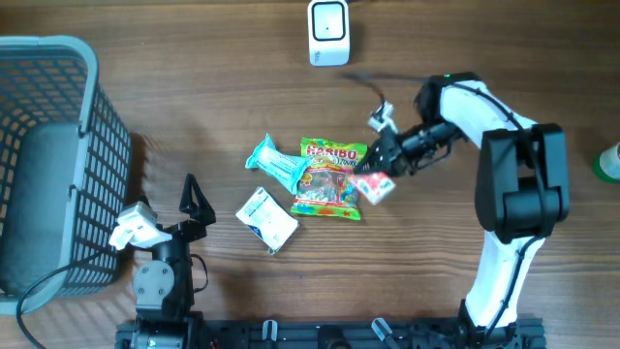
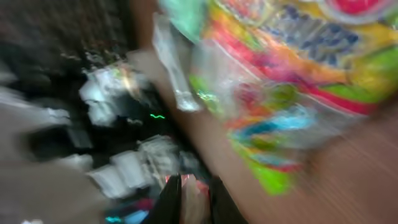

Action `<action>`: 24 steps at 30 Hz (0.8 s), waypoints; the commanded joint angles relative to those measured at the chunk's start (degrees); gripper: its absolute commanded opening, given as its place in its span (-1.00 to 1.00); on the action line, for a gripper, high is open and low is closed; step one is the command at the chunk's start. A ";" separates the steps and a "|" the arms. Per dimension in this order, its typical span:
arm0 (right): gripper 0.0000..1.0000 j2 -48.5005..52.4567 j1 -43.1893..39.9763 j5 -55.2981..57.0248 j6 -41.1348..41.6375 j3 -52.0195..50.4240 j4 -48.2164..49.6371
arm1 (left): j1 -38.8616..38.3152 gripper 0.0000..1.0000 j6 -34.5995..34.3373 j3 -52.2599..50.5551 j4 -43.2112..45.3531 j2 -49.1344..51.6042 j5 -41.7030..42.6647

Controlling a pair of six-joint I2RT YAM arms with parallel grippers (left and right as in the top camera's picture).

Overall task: Scan the item barcode
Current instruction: 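Lift the Kleenex pack and hold it up to the scanner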

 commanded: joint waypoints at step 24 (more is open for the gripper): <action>-0.91 -20.00 20.70 51.08 2.99 19.45 39.43 | 0.26 1.00 -0.28 -0.35 0.17 -0.35 0.26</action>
